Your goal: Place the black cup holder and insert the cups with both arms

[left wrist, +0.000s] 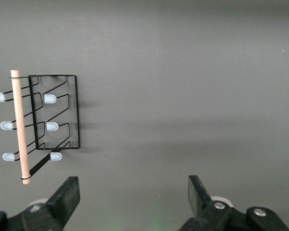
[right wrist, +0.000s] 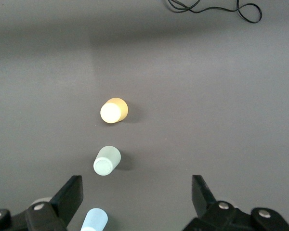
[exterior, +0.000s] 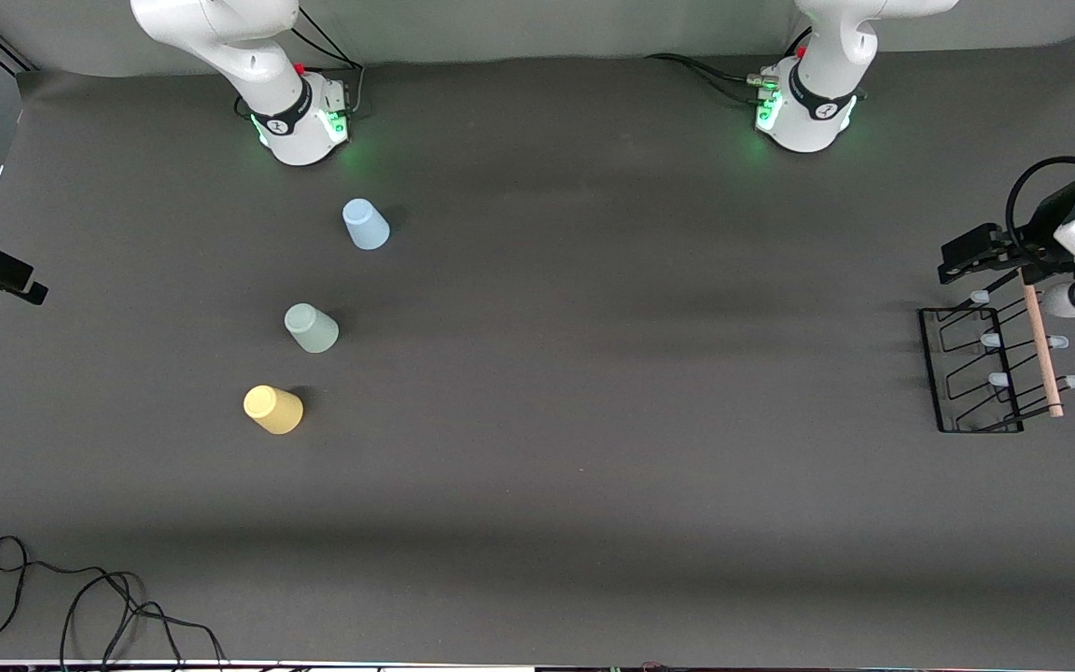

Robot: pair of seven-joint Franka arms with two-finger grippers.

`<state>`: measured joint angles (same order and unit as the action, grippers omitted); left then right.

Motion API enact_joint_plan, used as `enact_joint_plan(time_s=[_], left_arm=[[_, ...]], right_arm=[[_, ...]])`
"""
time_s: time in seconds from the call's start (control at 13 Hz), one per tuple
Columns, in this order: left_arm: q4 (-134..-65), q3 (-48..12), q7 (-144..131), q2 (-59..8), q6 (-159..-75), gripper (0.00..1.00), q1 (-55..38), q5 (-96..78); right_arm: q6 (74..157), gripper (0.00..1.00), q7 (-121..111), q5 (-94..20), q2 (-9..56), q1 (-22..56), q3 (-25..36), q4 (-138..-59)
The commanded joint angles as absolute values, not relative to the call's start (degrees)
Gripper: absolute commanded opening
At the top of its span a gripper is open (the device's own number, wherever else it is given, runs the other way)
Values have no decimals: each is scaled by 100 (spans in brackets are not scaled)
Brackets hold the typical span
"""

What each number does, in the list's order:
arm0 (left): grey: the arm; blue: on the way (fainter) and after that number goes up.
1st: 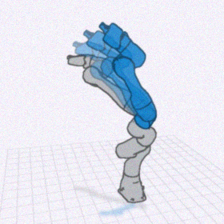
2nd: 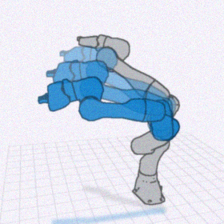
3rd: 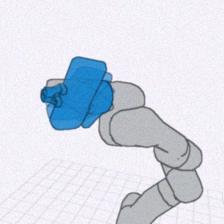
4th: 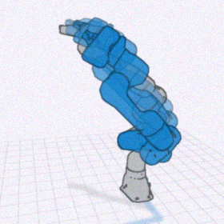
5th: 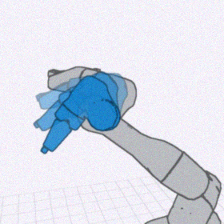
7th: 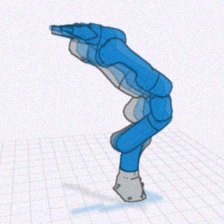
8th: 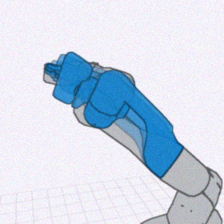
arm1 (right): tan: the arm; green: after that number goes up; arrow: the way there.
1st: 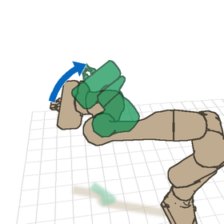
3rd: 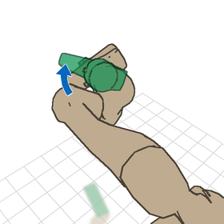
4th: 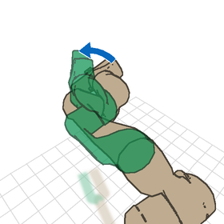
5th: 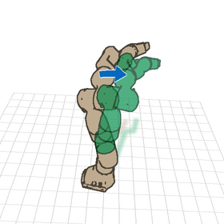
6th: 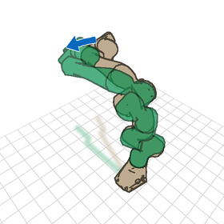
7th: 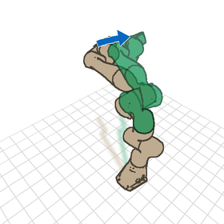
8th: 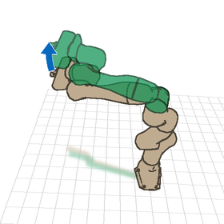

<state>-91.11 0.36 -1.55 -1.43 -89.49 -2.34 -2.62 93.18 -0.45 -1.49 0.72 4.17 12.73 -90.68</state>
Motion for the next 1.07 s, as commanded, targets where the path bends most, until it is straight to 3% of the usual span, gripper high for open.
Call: enact_joint_plan(time_s=[0.0, 1.0], left_arm=[[-9342, -9, -272, 131, -8956, 100, -202, -176], [-9369, -79, -158, 114, -8868, 100, -185, 193]], right_arm=[[9185, 100, -149, -106, 141, 466, 1292, -8903], [9105, 100, -229, -79, 334, 466, 1292, -8965]])
